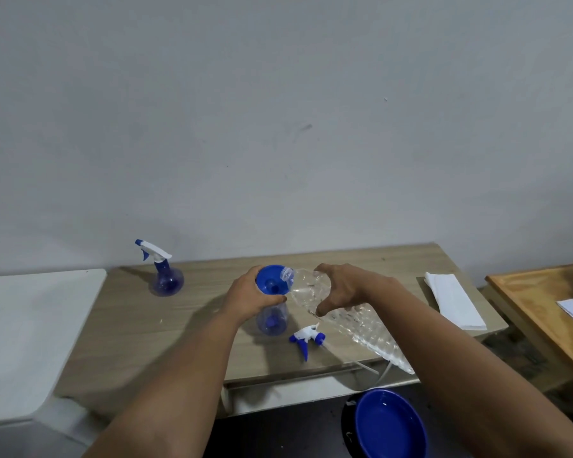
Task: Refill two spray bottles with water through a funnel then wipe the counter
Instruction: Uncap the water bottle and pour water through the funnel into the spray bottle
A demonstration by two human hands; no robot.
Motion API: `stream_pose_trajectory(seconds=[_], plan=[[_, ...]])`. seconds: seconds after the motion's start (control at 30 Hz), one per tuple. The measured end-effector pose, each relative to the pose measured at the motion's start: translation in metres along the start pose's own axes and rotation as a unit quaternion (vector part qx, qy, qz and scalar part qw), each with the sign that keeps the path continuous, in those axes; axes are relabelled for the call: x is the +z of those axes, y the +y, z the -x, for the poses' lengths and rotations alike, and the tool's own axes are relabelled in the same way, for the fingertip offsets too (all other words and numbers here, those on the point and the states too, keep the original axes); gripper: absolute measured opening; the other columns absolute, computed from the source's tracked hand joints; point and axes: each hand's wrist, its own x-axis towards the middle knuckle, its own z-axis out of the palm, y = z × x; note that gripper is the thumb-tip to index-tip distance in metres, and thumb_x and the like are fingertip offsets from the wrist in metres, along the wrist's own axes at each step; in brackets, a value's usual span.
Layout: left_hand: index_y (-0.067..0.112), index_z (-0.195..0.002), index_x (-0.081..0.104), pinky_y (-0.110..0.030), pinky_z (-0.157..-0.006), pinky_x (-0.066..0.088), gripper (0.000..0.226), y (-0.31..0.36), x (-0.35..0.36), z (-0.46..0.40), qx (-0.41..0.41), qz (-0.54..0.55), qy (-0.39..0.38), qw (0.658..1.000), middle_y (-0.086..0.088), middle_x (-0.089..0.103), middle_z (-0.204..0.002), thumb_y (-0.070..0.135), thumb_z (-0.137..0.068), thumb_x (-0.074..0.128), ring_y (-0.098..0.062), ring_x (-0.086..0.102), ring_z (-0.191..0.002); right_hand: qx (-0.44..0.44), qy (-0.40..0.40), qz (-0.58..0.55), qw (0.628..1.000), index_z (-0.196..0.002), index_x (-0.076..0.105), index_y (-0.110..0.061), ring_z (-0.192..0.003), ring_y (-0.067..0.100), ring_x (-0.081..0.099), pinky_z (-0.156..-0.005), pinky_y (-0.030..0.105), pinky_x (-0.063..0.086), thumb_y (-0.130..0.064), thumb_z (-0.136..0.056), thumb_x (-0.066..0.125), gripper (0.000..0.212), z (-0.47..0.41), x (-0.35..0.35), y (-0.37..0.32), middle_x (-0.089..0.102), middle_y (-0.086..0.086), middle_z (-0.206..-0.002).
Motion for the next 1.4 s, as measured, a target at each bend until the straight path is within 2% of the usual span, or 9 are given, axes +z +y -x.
stream_pose_trajectory(seconds=[0.13,0.4,0.63,0.8,0.93,1.13,1.2,1.3,1.4], plan=[[0.038,-0.121,0.060,-0.038,-0.091,0.057,0.079,0.0015,0.0006,-0.0004,-0.004,0.000,-0.003,1.000,0.020,0.070,-0.108,0.049,-0.049,0.092,-0.005,0.067,-0.099,-0.003,0.000,0.009,1.000,-0.154,0.036,-0.024,-0.071,0.020,0.075,-0.069,0.033,0.062,-0.047,-0.070,0.090,0.103,0.0021,-0.0018,-0.0014,0.066,0.003,-0.109],[0.039,-0.118,0.062,-0.038,-0.089,0.058,0.075,0.0039,0.0013,-0.0029,-0.002,-0.009,0.001,1.000,0.020,0.070,-0.106,0.050,-0.049,0.089,-0.005,0.067,-0.097,-0.003,0.003,0.023,1.000,-0.154,0.037,-0.023,-0.063,0.008,0.064,-0.052,0.022,0.047,-0.047,-0.072,0.090,0.100,0.0048,-0.0033,-0.0035,0.060,-0.001,-0.106],[0.039,-0.117,0.063,-0.036,-0.090,0.057,0.071,0.0027,0.0016,-0.0040,0.005,-0.008,0.002,1.000,0.021,0.071,-0.105,0.047,-0.052,0.090,-0.002,0.067,-0.097,0.004,-0.006,0.016,1.000,-0.154,0.037,-0.025,-0.071,0.017,0.073,-0.065,0.030,0.060,-0.048,-0.070,0.091,0.103,0.0011,-0.0035,-0.0022,0.060,0.000,-0.113],[0.038,-0.121,0.062,-0.035,-0.091,0.056,0.073,0.0044,0.0010,-0.0025,0.005,-0.017,0.004,1.000,0.021,0.070,-0.108,0.047,-0.054,0.091,-0.004,0.065,-0.100,0.008,-0.007,0.015,1.000,-0.152,0.039,-0.025,-0.069,0.018,0.075,-0.060,0.028,0.060,-0.047,-0.069,0.091,0.100,0.0020,-0.0052,-0.0024,0.063,0.000,-0.106],[0.040,-0.119,0.062,-0.036,-0.091,0.056,0.072,0.0042,0.0010,-0.0015,0.005,-0.023,0.004,1.000,0.022,0.070,-0.106,0.048,-0.053,0.089,-0.003,0.065,-0.099,0.009,-0.005,0.013,1.000,-0.152,0.039,-0.026,-0.073,0.020,0.076,-0.070,0.035,0.065,-0.049,-0.068,0.092,0.102,0.0013,-0.0038,-0.0010,0.065,0.001,-0.107],[0.040,-0.120,0.061,-0.035,-0.090,0.057,0.073,0.0045,0.0006,-0.0008,0.004,-0.029,-0.002,1.000,0.021,0.070,-0.106,0.049,-0.053,0.089,-0.003,0.066,-0.099,0.003,0.000,0.018,1.000,-0.152,0.039,-0.026,-0.072,0.017,0.075,-0.067,0.032,0.061,-0.050,-0.069,0.090,0.101,0.0041,-0.0023,-0.0003,0.065,0.001,-0.110],[0.042,-0.118,0.062,-0.036,-0.089,0.057,0.073,0.0037,0.0000,-0.0019,0.003,-0.032,0.000,0.999,0.022,0.070,-0.105,0.051,-0.051,0.088,-0.003,0.066,-0.097,0.001,0.006,0.028,1.000,-0.153,0.038,-0.026,-0.073,0.013,0.068,-0.073,0.032,0.057,-0.051,-0.070,0.090,0.101,0.0051,-0.0006,0.0005,0.064,0.001,-0.112],[0.041,-0.118,0.062,-0.035,-0.089,0.057,0.070,0.0055,-0.0002,-0.0014,0.005,-0.037,0.002,0.999,0.022,0.069,-0.105,0.048,-0.054,0.089,-0.004,0.066,-0.098,0.001,0.009,0.034,0.999,-0.156,0.036,-0.024,-0.083,0.017,0.061,-0.087,0.036,0.056,-0.051,-0.071,0.089,0.103,0.0054,0.0027,0.0025,0.065,0.002,-0.116],[0.039,-0.118,0.061,-0.033,-0.090,0.056,0.069,0.0068,-0.0006,-0.0017,0.004,-0.042,0.001,0.999,0.021,0.069,-0.107,0.047,-0.056,0.090,-0.006,0.065,-0.100,0.004,0.006,0.028,1.000,-0.156,0.035,-0.025,-0.076,0.014,0.067,-0.085,0.037,0.059,-0.052,-0.071,0.089,0.104,0.0058,0.0042,0.0032,0.065,0.001,-0.111]])
